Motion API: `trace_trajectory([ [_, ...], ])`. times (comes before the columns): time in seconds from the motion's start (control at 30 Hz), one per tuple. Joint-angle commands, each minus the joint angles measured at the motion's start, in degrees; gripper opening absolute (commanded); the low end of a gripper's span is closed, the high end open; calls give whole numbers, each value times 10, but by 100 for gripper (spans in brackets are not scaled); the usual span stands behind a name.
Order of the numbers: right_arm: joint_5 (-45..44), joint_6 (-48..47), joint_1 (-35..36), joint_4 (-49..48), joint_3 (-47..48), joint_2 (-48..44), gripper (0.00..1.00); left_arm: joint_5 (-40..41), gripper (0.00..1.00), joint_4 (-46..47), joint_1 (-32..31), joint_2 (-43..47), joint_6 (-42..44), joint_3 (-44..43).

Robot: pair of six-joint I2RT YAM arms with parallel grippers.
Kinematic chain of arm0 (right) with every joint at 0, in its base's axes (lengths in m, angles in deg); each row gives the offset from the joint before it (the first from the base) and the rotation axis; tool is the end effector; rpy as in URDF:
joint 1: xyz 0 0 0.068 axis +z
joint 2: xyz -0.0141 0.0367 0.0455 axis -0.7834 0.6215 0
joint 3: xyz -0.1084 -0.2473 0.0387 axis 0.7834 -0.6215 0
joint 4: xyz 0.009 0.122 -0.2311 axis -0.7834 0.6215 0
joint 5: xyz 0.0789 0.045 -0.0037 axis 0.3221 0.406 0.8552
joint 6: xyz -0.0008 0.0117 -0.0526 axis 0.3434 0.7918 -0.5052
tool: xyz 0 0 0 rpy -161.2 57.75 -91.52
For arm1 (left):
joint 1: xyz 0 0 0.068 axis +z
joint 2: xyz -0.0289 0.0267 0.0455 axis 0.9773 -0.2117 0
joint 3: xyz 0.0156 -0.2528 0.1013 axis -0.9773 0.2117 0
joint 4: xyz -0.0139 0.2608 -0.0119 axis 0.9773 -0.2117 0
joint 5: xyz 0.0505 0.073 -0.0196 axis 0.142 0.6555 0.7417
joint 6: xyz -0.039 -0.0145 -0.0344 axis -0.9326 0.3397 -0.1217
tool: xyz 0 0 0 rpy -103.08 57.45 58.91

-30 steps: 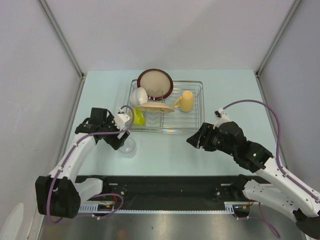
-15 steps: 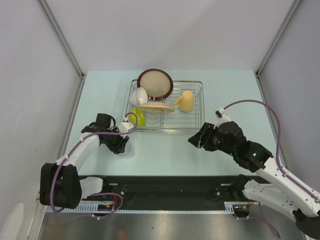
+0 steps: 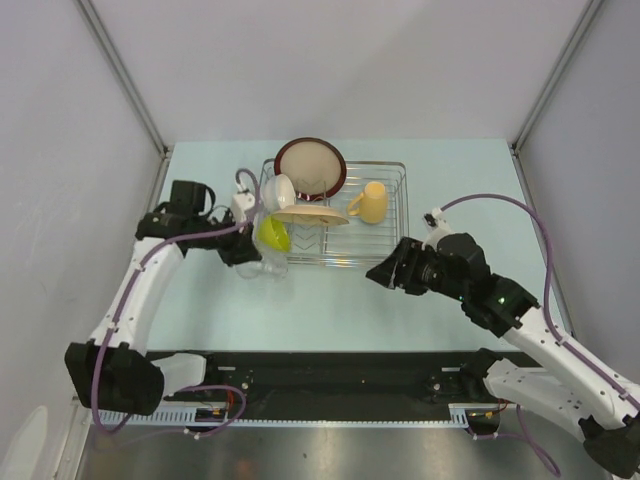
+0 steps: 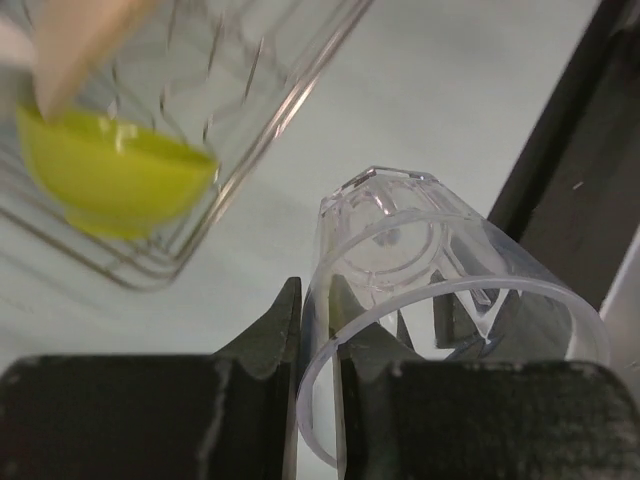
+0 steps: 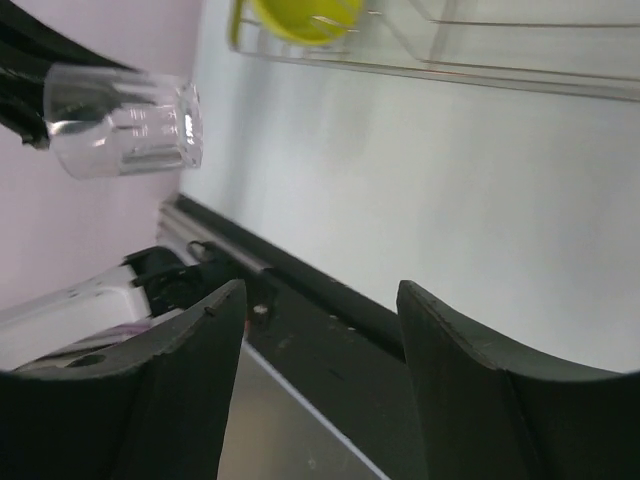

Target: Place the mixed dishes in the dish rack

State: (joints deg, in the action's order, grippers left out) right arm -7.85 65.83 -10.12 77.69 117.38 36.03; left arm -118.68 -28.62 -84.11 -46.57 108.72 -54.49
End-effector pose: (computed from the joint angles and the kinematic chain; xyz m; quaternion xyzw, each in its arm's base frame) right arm 0.1271 0.1164 0.3130 0.0159 0.8545 0.3871 0.3461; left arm 0.2197 -0.0470 0.2926 0.3983 0.8285 -0.2600 0.2956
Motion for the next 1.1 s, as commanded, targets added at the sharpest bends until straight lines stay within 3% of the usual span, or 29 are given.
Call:
trace_trajectory([
  [0.0, 154, -10, -7, -174, 13, 18, 69, -279, 0, -67, 3, 29, -46, -162],
  [0.03, 169, -6, -7, -202, 12, 26, 72, -370, 1, -48, 3, 24, -77, -181],
  [0.07, 187, -1, -5, -251, 13, 30, 74, -410, 0, -11, 3, 21, -127, -197],
  [0.1, 192, 8, -2, -275, 12, 35, 76, -458, 0, 119, 2, 21, -275, -192],
  [0.13, 197, 11, 1, -304, 13, 44, 78, -504, 0, 211, 0, 23, -371, -181],
  [0.17, 205, 18, 6, -351, 12, 47, 79, -499, 0, 312, -21, 27, -471, -147],
  [0.2, 211, 38, 6, -375, 12, 52, 81, -495, 0, 477, -30, 33, -612, -127],
  [0.3, 237, 74, 6, -464, 12, 80, 86, -462, 0, 702, -74, 50, -779, -61],
  [0.37, 255, 111, 6, -525, 13, 99, 89, -439, 0, 759, -112, 46, -819, -34],
  [0.43, 263, 135, 9, -564, 12, 107, 100, -421, 0, 812, -130, 41, -846, -22],
  [0.53, 280, 184, 4, -624, 13, 121, 100, -400, 0, 940, -141, 29, -935, 3],
  [0.93, 294, 204, 8, -640, 13, 103, 100, -391, 0, 930, -141, 6, -932, -1],
  [1.07, 293, 210, 13, -657, 12, 107, 100, -388, 0, 841, -141, 3, -852, -16],
])
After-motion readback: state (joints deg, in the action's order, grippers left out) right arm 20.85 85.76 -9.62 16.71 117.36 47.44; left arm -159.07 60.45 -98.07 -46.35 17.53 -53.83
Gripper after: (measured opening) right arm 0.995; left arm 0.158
